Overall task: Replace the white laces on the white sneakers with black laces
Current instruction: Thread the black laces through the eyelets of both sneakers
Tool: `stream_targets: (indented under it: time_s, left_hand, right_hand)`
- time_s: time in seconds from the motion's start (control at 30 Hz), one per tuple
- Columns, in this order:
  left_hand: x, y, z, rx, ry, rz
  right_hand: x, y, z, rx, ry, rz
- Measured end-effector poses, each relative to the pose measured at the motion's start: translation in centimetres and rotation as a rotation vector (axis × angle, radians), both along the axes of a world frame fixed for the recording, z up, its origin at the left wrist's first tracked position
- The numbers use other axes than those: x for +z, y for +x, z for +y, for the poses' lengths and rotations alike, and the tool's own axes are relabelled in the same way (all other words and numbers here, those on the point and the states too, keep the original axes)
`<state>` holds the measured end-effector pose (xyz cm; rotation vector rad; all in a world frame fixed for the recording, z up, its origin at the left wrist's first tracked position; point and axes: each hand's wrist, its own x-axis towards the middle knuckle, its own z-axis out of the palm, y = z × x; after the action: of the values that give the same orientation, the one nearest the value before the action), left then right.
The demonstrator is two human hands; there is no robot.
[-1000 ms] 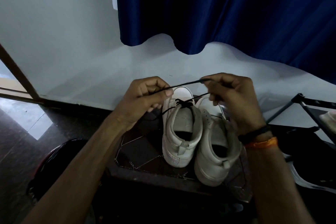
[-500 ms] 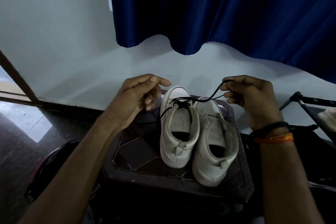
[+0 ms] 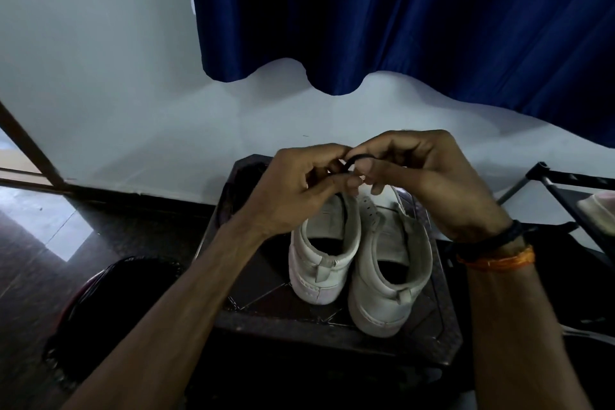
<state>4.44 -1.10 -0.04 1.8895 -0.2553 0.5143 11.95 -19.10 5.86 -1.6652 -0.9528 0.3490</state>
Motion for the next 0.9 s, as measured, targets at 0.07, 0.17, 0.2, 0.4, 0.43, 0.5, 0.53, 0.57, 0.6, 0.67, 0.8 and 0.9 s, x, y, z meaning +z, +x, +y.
stream_targets:
  time_s: [0.07, 0.17, 0.2, 0.4, 0.43, 0.5, 0.53, 0.57, 0.6, 0.67, 0.8, 0.9]
  left_hand:
    - [0.1, -0.1, 0.3, 0.058, -0.002, -0.038]
    - [0.4, -0.4, 1.5, 0.187, 0.019, -0.062]
    - [0.5, -0.5, 2.0, 0.216, 0.036, -0.059]
    - [0.5, -1.2, 4.5, 0.188, 0.109, 0.165]
    - [0.6, -1.3, 4.7, 0.147, 0.065, 0.216]
    - [0.8, -1.4, 4.4, 0.049, -0.175, 0.259]
    - [1.0, -1.4, 4.1, 0.002, -0.327, 0.254]
    - [1.2, -1.4, 3.7, -0.041, -0.462, 0.243]
    - [1.4, -1.4, 3.3, -0.075, -0.563, 0.233]
    - [1.5, -1.2, 2.8, -0.11, -0.7, 0.222]
    - [1.6, -1.0, 2.1, -0.09, -0.921, 0.2]
    - [1.7, -0.9, 1.7, -0.064, -1.032, 0.177]
  right_hand:
    - [0.0, 0.4, -0.4, -0.047, 0.019, -0.007]
    - [-0.2, 1.7, -1.1, -0.209, 0.08, -0.055]
    - [-0.4, 2.2, -1.4, -0.27, 0.086, -0.095]
    - [-2.2, 4.2, -1.9, -0.48, 0.095, -0.141]
    - [-2.4, 4.2, -1.9, -0.512, 0.08, -0.138]
    - [-2.7, 4.2, -1.8, -0.613, 0.001, -0.19]
    - [-2.7, 4.0, -1.6, -0.671, -0.052, -0.258]
    - [-2.5, 3.7, -1.4, -0.708, -0.076, -0.316]
    - [-2.1, 3.3, -1.1, -0.707, -0.064, -0.341]
    - [-1.3, 2.2, -0.4, -0.586, 0.0, -0.273]
    - [-0.7, -0.1, 0.9, -0.191, -0.106, -0.12]
    - [-1.4, -0.7, 1.9, -0.13, -0.203, -0.148]
